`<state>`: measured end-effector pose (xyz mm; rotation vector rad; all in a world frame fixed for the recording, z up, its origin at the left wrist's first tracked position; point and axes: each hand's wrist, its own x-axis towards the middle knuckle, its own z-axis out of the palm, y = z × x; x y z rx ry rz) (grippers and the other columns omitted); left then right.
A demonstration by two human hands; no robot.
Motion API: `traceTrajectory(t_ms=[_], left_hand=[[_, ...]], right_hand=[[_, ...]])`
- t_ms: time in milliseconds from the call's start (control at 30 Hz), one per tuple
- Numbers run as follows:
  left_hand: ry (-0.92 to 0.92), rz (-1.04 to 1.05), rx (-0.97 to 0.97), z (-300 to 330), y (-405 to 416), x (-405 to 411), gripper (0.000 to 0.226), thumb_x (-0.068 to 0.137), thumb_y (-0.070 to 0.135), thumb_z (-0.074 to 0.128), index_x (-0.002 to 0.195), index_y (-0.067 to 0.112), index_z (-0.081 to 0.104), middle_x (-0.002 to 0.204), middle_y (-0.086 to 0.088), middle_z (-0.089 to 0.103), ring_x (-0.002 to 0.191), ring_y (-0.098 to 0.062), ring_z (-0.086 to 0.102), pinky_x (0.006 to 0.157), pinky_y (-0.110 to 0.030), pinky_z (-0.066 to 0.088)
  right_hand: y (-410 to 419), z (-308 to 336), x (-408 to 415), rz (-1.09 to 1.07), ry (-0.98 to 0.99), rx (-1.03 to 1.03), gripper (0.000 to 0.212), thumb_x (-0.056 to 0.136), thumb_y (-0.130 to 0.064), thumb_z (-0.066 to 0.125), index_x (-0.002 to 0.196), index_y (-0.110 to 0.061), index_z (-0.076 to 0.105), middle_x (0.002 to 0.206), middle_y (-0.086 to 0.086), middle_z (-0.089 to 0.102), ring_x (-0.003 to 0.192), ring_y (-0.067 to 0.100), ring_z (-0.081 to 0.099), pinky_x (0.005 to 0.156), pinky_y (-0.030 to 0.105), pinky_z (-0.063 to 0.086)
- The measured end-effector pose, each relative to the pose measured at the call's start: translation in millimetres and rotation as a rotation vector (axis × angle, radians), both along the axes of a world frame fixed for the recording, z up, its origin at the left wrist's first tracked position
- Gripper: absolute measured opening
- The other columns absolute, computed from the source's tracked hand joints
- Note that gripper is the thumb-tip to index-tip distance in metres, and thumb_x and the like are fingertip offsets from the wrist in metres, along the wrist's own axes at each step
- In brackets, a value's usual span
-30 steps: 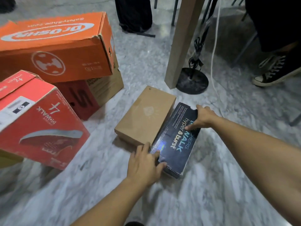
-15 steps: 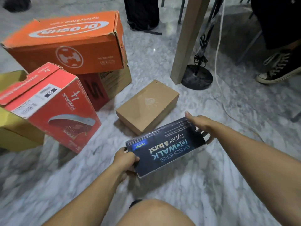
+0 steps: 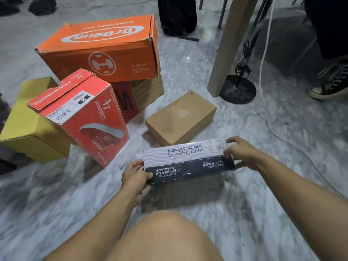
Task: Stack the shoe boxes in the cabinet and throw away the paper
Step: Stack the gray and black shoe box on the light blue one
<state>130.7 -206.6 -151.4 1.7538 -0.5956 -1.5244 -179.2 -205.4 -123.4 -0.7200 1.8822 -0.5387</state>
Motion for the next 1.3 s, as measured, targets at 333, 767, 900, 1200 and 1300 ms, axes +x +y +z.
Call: traceTrajectory(t_ms=[333, 767, 900, 1200, 1300], left_hand=[[-0.096, -0.102, -0.088, -4, -6, 11, 0.062, 0.077, 0.002, 0.076, 0.133, 0.007, 0.050, 0.122, -0.013, 0.063, 0.103, -0.025, 0.063, 0.093, -0.035, 0.050], [-0.162, -0.037, -0.090, -17, -25, 15, 0.013, 0.083, 0.018, 0.073, 0.094, 0.019, 0.067, 0.103, -0.006, 0.072, 0.094, -0.023, 0.067, 0.091, -0.044, 0.054], [-0.160, -0.036, -0.056, -18, -26, 17, 0.026, 0.081, 0.037, 0.074, 0.093, 0.014, 0.070, 0.096, -0.005, 0.073, 0.093, -0.023, 0.069, 0.093, -0.042, 0.053], [-0.240, -0.055, -0.318, 36, -35, 25, 0.064, 0.062, 0.036, 0.087, 0.113, 0.006, 0.062, 0.102, -0.008, 0.068, 0.082, -0.016, 0.064, 0.079, -0.028, 0.050], [-0.270, -0.136, -0.410, 66, -35, 31, 0.062, 0.058, 0.028, 0.090, 0.111, 0.008, 0.065, 0.104, -0.008, 0.072, 0.094, -0.021, 0.068, 0.086, -0.034, 0.054]], right_hand=[[1, 1, 7, 0.025, 0.042, 0.004, 0.053, 0.082, -0.014, 0.061, 0.132, -0.022, 0.049, 0.100, 0.006, 0.064, 0.076, 0.026, 0.067, 0.062, 0.039, 0.059], [-1, -15, 20, -0.217, -0.237, -0.122, 0.012, 0.080, -0.027, 0.055, 0.086, -0.025, 0.066, 0.096, 0.000, 0.063, 0.083, 0.017, 0.057, 0.082, 0.043, 0.044], [4, -17, 24, -0.009, -0.198, -0.130, 0.041, 0.085, -0.022, 0.054, 0.116, -0.047, 0.062, 0.112, -0.007, 0.066, 0.102, 0.020, 0.059, 0.083, 0.048, 0.043], [-13, 26, 35, -0.160, 0.004, -0.447, 0.026, 0.083, -0.038, 0.072, 0.094, -0.017, 0.062, 0.093, 0.007, 0.070, 0.077, 0.017, 0.064, 0.064, 0.037, 0.057], [-17, 56, 38, -0.069, -0.028, -0.508, 0.029, 0.076, -0.047, 0.076, 0.093, -0.024, 0.071, 0.097, 0.002, 0.072, 0.084, 0.017, 0.069, 0.068, 0.039, 0.059]])
